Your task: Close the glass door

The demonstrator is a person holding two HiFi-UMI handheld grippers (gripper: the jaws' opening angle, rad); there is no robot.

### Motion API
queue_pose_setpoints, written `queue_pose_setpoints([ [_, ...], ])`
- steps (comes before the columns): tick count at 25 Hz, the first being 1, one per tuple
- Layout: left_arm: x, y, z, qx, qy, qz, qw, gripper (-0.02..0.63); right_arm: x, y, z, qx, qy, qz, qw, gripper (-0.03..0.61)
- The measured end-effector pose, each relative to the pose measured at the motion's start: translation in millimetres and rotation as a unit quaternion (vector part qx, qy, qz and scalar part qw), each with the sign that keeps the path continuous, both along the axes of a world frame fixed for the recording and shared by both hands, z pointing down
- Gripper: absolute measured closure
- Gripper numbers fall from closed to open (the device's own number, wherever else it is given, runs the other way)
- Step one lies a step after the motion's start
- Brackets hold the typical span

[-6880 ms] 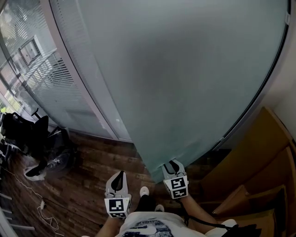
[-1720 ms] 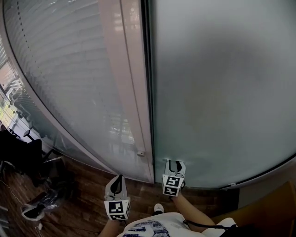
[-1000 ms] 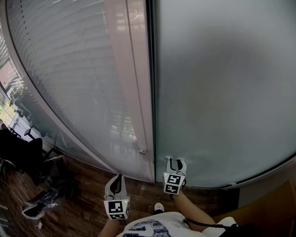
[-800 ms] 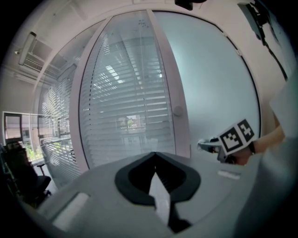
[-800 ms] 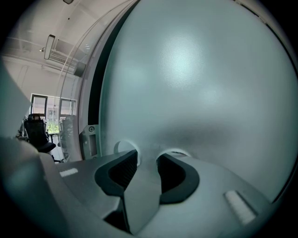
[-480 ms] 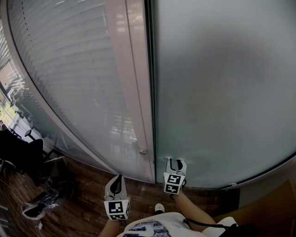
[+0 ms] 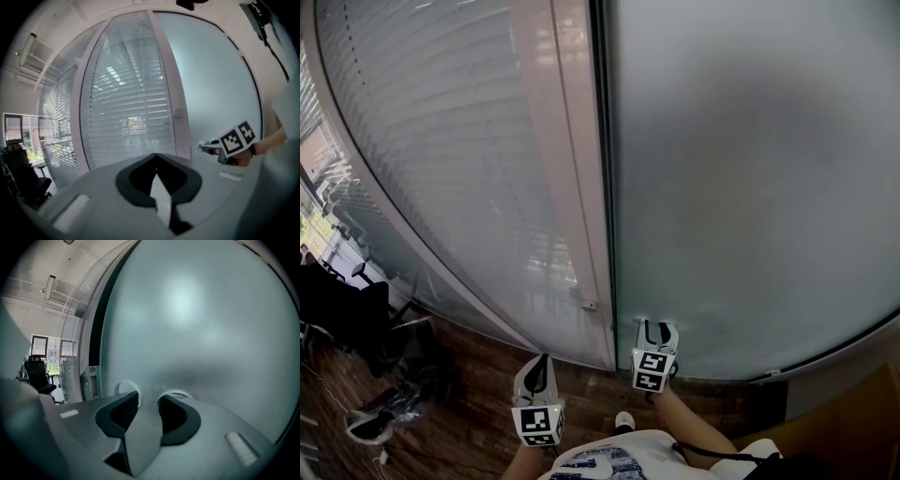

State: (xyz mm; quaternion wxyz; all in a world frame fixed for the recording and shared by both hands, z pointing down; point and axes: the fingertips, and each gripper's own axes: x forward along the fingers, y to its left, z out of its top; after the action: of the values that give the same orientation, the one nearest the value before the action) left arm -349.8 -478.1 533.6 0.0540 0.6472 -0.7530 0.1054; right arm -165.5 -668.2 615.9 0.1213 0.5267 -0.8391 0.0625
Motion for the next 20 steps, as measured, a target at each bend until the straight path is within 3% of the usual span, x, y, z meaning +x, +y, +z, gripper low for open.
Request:
queue_pose_setpoints([
  [7,-1.6,10.3,-2.0,-0.002,-0.002,0.000,1.0000,0.611,0.4,0.1,-0.2,-0.004,0.000,0.002,1.000,0.445],
  [13,-5.9,28.8,-1.2,-0.002,0.000,-0.007,1.0000,0.611,6.6,1.8,7.5,-0.038,0.009,0.004,0.999,0.417],
  [20,-11.0,58.4,3.2,0.002,0.004,-0.007,1.0000,0.611,23.6,23.2,3.7,-0.029,0.008,0.025,0.999,0.407],
])
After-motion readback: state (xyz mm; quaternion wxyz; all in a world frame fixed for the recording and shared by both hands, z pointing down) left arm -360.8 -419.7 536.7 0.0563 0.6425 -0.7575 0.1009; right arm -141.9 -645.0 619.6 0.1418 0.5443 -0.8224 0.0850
